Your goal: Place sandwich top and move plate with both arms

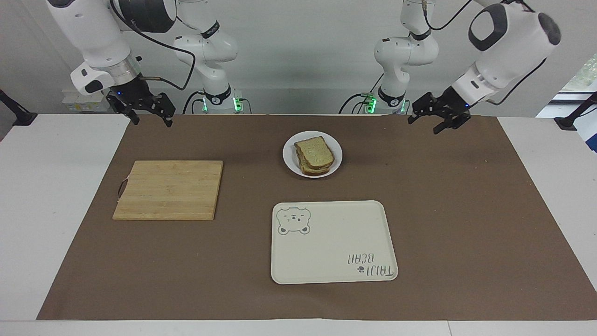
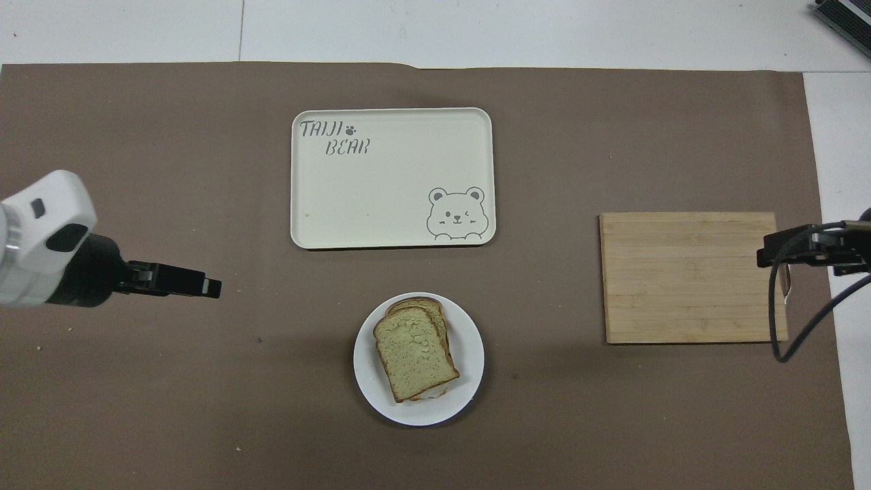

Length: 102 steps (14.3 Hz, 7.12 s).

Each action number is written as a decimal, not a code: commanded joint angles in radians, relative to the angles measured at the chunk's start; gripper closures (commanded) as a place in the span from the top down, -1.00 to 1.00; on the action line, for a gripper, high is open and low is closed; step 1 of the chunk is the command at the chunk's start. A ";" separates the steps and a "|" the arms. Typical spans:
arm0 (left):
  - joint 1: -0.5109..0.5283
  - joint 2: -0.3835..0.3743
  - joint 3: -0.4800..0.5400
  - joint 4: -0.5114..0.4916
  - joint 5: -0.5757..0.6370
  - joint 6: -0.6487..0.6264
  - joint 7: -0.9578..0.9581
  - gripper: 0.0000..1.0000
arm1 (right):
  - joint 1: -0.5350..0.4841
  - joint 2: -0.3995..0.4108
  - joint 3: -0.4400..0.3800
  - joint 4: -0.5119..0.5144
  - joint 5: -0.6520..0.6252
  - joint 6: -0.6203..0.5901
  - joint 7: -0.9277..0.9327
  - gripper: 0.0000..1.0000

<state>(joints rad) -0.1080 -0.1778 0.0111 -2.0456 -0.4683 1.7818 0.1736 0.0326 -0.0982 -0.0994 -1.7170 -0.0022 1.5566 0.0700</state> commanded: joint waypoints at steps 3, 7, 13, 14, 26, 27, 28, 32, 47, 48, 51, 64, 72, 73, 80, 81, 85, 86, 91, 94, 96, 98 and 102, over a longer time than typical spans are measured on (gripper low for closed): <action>-0.077 -0.085 0.012 -0.355 -0.324 0.267 0.219 1.00 | -0.046 -0.040 0.013 0.002 -0.018 -0.046 -0.003 1.00; -0.091 -0.072 0.012 -0.499 -0.577 0.321 0.446 1.00 | -0.040 -0.040 0.017 0.002 0.007 -0.030 -0.003 1.00; -0.140 -0.051 0.012 -0.608 -0.825 0.337 0.649 0.96 | -0.048 -0.040 0.012 0.099 0.024 -0.089 -0.032 1.00; -0.148 -0.042 0.012 -0.613 -0.861 0.337 0.650 0.76 | -0.048 -0.040 0.012 0.100 0.024 -0.092 -0.032 1.00; -0.300 0.095 0.012 -0.613 -1.072 0.493 0.658 0.37 | -0.033 -0.063 0.029 0.066 -0.015 -0.050 -0.114 1.00; -0.338 0.098 0.012 -0.613 -1.095 0.531 0.658 0.35 | -0.033 -0.061 0.027 0.065 -0.015 -0.050 -0.145 1.00; -0.360 0.101 0.012 -0.614 -1.119 0.563 0.659 0.21 | -0.033 -0.063 0.029 0.065 -0.016 -0.053 -0.151 1.00; -0.383 0.113 0.012 -0.620 -1.141 0.567 0.659 -1.00 | -0.033 -0.063 0.029 0.065 -0.039 -0.061 -0.157 1.00; -0.089 0.197 0.027 -0.346 -1.002 0.228 0.669 -1.00 | -0.034 -0.060 0.027 0.076 -0.024 -0.064 -0.150 1.00; -0.076 0.216 0.027 -0.320 -0.989 0.217 0.672 -1.00 | -0.034 -0.060 0.027 0.076 -0.024 -0.064 -0.150 1.00; -0.061 0.305 0.026 -0.164 -0.919 0.238 0.662 -1.00 | -0.034 -0.060 0.027 0.076 -0.024 -0.064 -0.150 1.00; -0.061 0.715 -0.025 0.361 -0.736 0.447 0.414 -1.00 | -0.039 0.008 0.018 0.132 -0.022 -0.041 -0.147 1.00; -0.052 0.707 -0.013 0.363 -0.616 0.458 0.371 0.73 | -0.034 0.009 0.026 0.137 -0.024 -0.040 -0.148 1.00; -0.053 0.696 -0.003 0.361 -0.593 0.468 0.375 1.00 | -0.036 0.009 0.026 0.136 -0.024 -0.040 -0.148 1.00; -0.047 0.506 0.127 0.360 -0.079 0.357 0.357 1.00 | -0.036 0.009 0.026 0.137 -0.024 -0.040 -0.148 1.00; -0.045 0.473 0.144 0.366 0.013 0.328 0.357 1.00 | -0.036 0.009 0.026 0.136 -0.024 -0.040 -0.148 1.00; -0.045 0.331 0.193 0.413 0.258 0.178 0.353 1.00 | -0.034 0.009 0.026 0.135 -0.024 -0.040 -0.148 1.00; -0.045 0.316 0.204 0.442 0.292 0.113 0.345 1.00 | -0.034 0.009 0.026 0.135 -0.024 -0.040 -0.148 1.00; -0.064 0.249 0.196 0.634 0.462 -0.223 0.247 1.00 | -0.034 0.009 0.026 0.135 -0.024 -0.040 -0.148 1.00; -0.064 0.175 0.194 0.634 0.462 -0.297 0.164 1.00 | -0.034 0.009 0.026 0.137 -0.024 -0.040 -0.148 1.00; -0.062 0.133 0.191 0.633 0.458 -0.343 0.144 1.00 | -0.034 0.009 0.026 0.135 -0.024 -0.040 -0.148 1.00; -0.065 0.124 0.184 0.628 0.455 -0.354 0.142 1.00 | -0.034 0.009 0.026 0.135 -0.024 -0.040 -0.148 1.00; -0.065 0.110 0.176 0.621 0.448 -0.352 0.144 1.00 | -0.034 0.009 0.026 0.136 -0.024 -0.040 -0.148 1.00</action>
<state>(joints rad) -0.1620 -0.0520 0.1853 -1.4094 -0.0309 1.4379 0.3349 0.0031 -0.0824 -0.0777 -1.5800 -0.0243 1.5104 -0.0655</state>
